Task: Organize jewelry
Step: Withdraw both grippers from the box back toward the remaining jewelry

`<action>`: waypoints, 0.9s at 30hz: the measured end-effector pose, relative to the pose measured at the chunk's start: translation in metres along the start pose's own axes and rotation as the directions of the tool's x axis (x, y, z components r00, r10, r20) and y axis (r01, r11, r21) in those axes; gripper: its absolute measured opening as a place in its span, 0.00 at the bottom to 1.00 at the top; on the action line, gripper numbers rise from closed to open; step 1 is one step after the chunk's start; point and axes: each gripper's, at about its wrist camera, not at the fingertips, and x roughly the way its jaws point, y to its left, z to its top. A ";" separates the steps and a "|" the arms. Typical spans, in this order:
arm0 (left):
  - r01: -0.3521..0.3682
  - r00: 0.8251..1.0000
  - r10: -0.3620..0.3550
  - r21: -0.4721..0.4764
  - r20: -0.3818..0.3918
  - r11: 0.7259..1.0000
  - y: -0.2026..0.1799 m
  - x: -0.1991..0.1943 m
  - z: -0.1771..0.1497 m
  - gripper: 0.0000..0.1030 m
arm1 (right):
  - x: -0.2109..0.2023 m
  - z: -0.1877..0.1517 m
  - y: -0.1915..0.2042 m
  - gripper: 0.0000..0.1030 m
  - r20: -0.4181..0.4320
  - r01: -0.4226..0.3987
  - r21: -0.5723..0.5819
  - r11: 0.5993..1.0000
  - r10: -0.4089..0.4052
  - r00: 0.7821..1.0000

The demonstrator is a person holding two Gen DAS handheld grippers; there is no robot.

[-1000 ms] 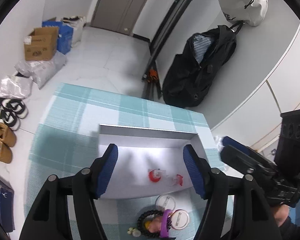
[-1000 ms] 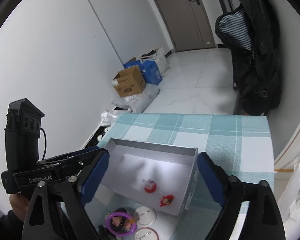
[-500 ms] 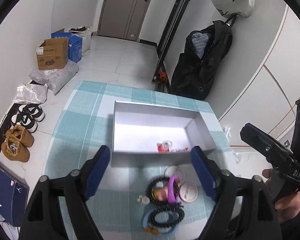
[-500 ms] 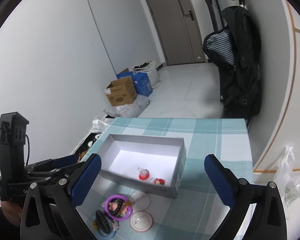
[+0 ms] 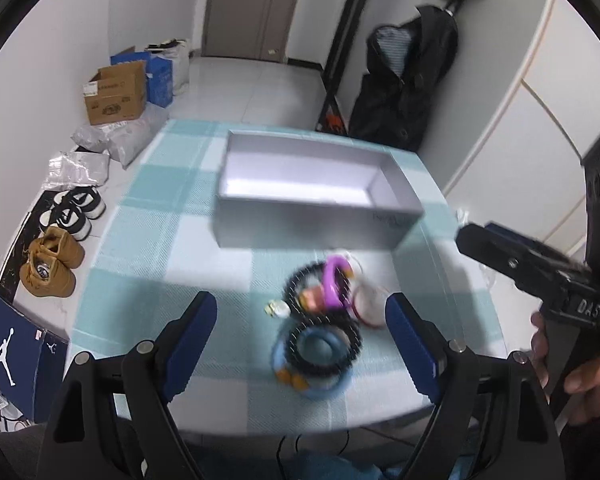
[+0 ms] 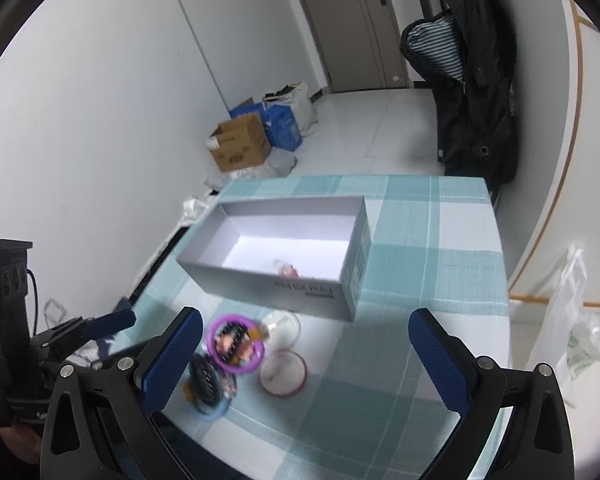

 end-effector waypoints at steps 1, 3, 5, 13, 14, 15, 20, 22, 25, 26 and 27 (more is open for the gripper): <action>0.002 1.000 -0.002 0.011 0.001 1.000 -0.001 0.000 -0.001 0.81 | -0.001 -0.002 0.001 1.00 0.001 0.008 -0.010 1.000 -0.008 1.000; -0.020 1.000 0.020 0.036 -0.004 0.999 -0.005 0.001 -0.006 0.81 | -0.003 -0.006 0.001 1.00 -0.002 0.008 -0.016 1.000 -0.008 1.000; -0.019 0.999 0.020 0.042 -0.030 0.999 -0.006 0.005 -0.010 0.81 | -0.004 -0.009 0.000 1.00 -0.010 0.005 -0.018 1.000 -0.005 1.000; -0.049 0.994 0.054 0.053 -0.090 0.997 -0.008 0.025 -0.016 0.81 | -0.008 -0.018 -0.002 1.00 -0.016 0.052 -0.029 0.998 -0.052 0.999; -0.058 0.993 0.064 0.061 -0.100 0.996 -0.009 0.028 -0.016 0.81 | -0.009 -0.018 -0.002 1.00 -0.014 0.055 -0.035 0.998 -0.055 0.998; -0.069 0.992 0.075 0.064 -0.106 0.996 -0.009 0.031 -0.016 0.81 | -0.010 -0.018 -0.002 1.00 -0.011 0.055 -0.040 0.998 -0.055 0.998; -0.060 0.991 0.068 0.076 -0.113 0.995 -0.009 0.036 -0.014 0.81 | -0.011 -0.019 -0.002 1.00 -0.008 0.056 -0.040 0.998 -0.056 0.998; -0.066 0.991 0.077 0.100 -0.107 0.993 -0.012 0.035 -0.014 0.81 | -0.011 -0.019 -0.003 1.00 -0.008 0.059 -0.039 0.997 -0.060 0.998; -0.052 0.992 0.065 0.116 -0.111 0.992 -0.016 0.034 -0.018 0.81 | -0.012 -0.019 -0.004 1.00 -0.005 0.061 -0.038 0.997 -0.061 0.998; -0.049 0.992 0.062 0.121 -0.112 0.991 -0.016 0.033 -0.019 0.80 | -0.012 -0.019 -0.004 1.00 -0.005 0.062 -0.037 0.997 -0.062 0.998; -0.048 0.992 0.062 0.126 -0.111 0.991 -0.017 0.033 -0.020 0.80 | -0.012 -0.019 -0.005 1.00 -0.005 0.062 -0.035 0.997 -0.062 0.998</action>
